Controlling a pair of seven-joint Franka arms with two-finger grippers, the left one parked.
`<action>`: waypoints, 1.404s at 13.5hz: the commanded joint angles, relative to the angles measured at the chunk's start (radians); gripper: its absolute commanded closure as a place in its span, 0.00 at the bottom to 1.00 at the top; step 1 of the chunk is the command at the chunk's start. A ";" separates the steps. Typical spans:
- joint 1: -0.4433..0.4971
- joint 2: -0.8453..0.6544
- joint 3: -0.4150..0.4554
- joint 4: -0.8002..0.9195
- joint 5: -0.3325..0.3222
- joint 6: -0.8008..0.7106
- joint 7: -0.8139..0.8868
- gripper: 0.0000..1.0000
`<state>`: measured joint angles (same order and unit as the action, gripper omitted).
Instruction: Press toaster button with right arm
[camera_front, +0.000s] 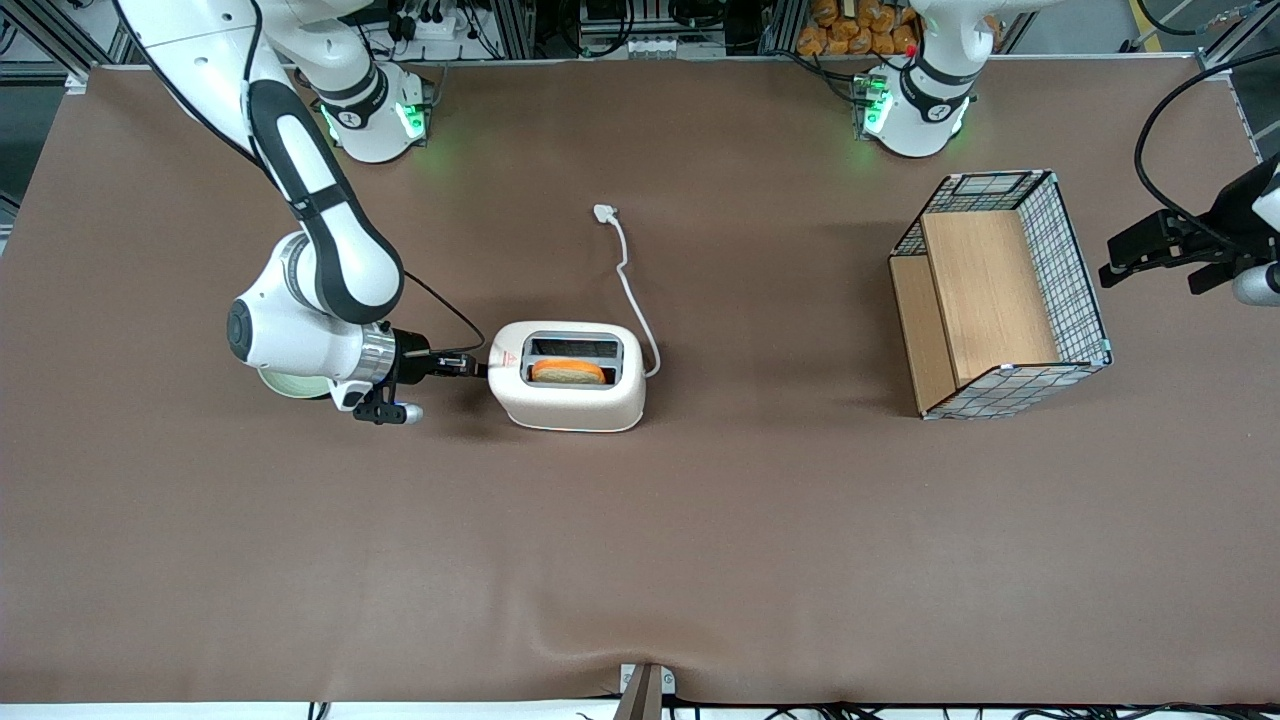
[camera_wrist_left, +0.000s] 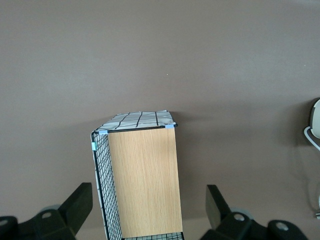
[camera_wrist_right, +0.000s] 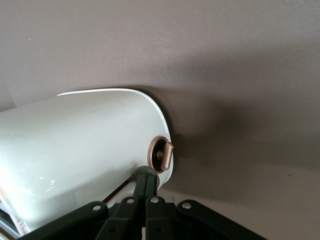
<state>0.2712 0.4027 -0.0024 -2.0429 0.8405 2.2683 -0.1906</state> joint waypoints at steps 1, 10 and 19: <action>0.010 0.033 -0.002 -0.025 0.026 0.050 -0.075 1.00; -0.013 0.022 -0.007 0.027 0.025 -0.060 -0.034 1.00; -0.122 0.021 -0.036 0.196 -0.174 -0.291 -0.017 1.00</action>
<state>0.1777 0.4044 -0.0397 -1.9264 0.7507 2.0406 -0.2074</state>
